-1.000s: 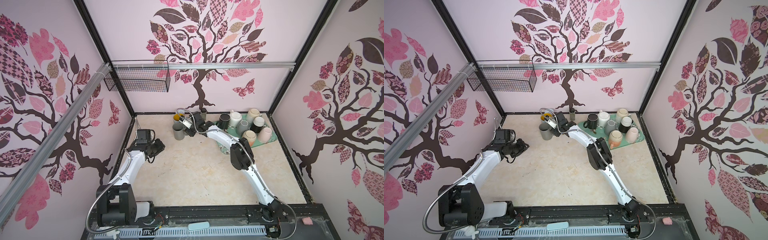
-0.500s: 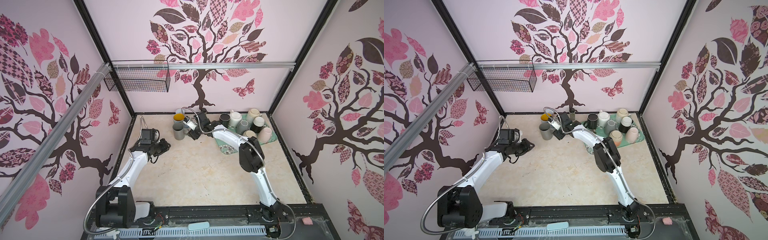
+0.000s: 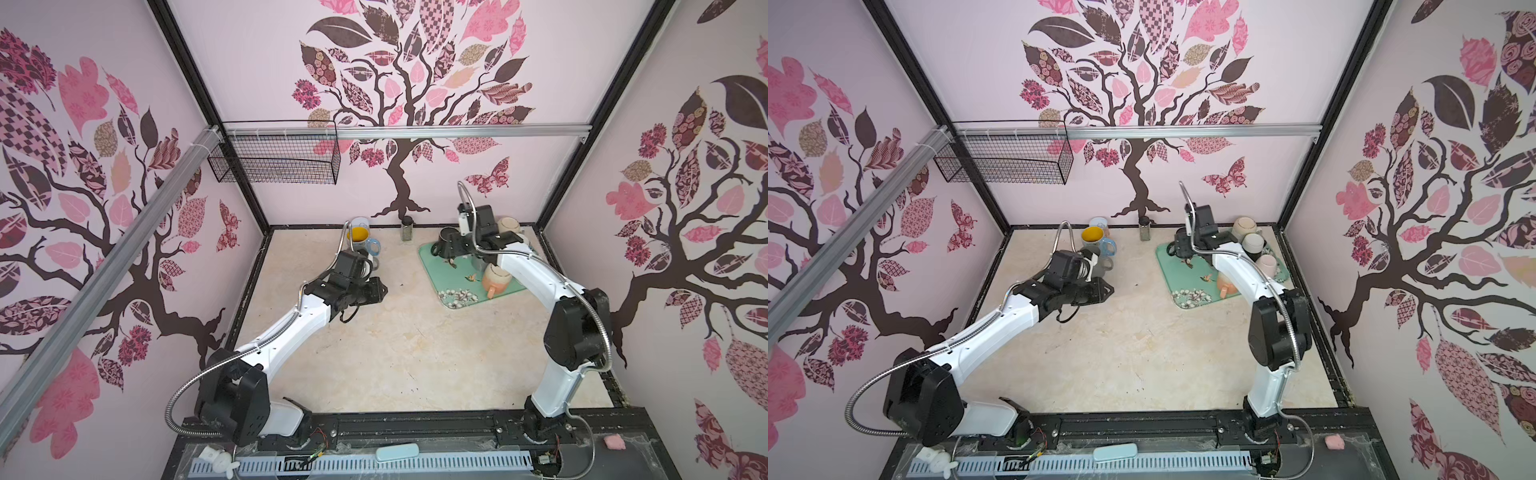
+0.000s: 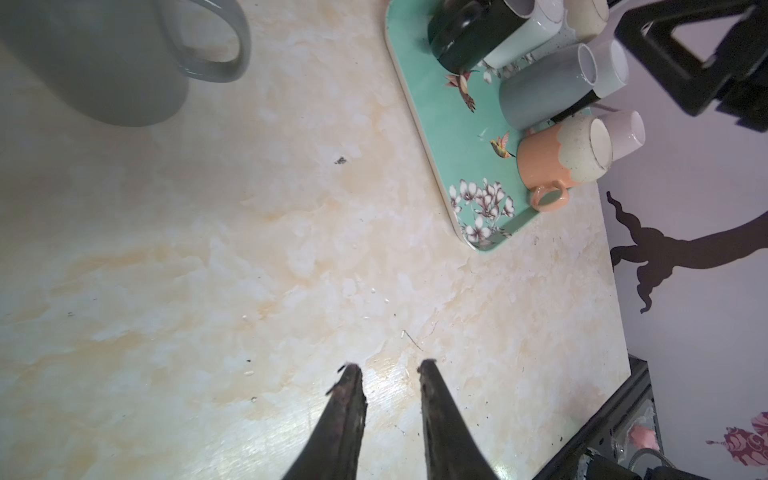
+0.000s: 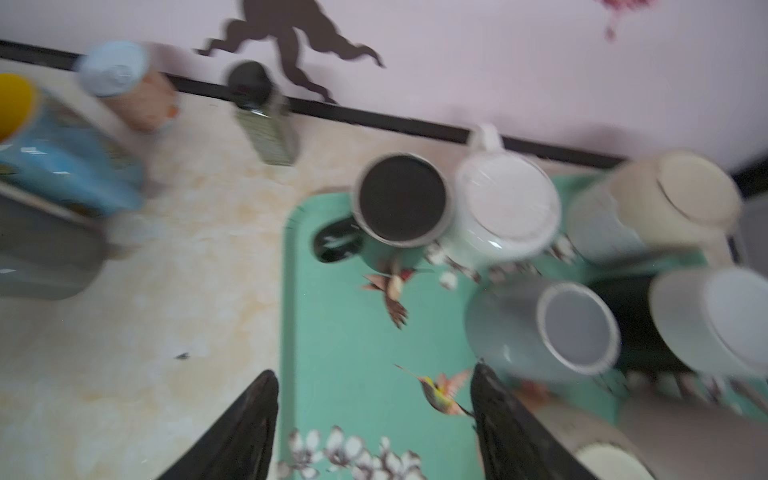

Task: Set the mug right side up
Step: 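Move the right gripper to the upside-down pink-and-white mug while the left approaches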

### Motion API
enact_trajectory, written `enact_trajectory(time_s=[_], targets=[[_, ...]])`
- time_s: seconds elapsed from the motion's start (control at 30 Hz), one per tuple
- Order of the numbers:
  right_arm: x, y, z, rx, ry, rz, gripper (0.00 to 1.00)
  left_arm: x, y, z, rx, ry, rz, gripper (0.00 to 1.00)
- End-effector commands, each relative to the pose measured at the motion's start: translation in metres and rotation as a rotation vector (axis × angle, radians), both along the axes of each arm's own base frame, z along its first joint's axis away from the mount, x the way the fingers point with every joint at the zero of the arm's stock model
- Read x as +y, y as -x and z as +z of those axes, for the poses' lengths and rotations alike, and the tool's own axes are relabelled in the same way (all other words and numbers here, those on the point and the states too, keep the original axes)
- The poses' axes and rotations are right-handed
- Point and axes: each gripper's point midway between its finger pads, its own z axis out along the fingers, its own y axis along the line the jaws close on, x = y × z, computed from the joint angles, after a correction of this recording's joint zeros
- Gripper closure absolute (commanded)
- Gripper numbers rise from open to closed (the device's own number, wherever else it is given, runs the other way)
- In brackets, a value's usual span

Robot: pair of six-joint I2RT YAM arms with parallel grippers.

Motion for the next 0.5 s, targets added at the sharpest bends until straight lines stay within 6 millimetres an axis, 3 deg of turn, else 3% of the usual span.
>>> enact_trajectory(time_s=[0.0, 0.13, 0.47], targets=[[-0.043, 0.041, -0.024, 0.1, -0.029, -0.22, 0.25, -0.023, -0.008, 0.011, -0.043, 0.0, -0.023, 0.73], [-0.05, 0.063, -0.039, 0.102, -0.057, -0.262, 0.26, -0.05, -0.005, 0.008, -0.039, -0.003, -0.08, 0.73], [-0.072, 0.077, -0.071, 0.067, -0.074, -0.363, 0.32, -0.124, -0.003, 0.012, -0.058, 0.021, -0.213, 0.73]])
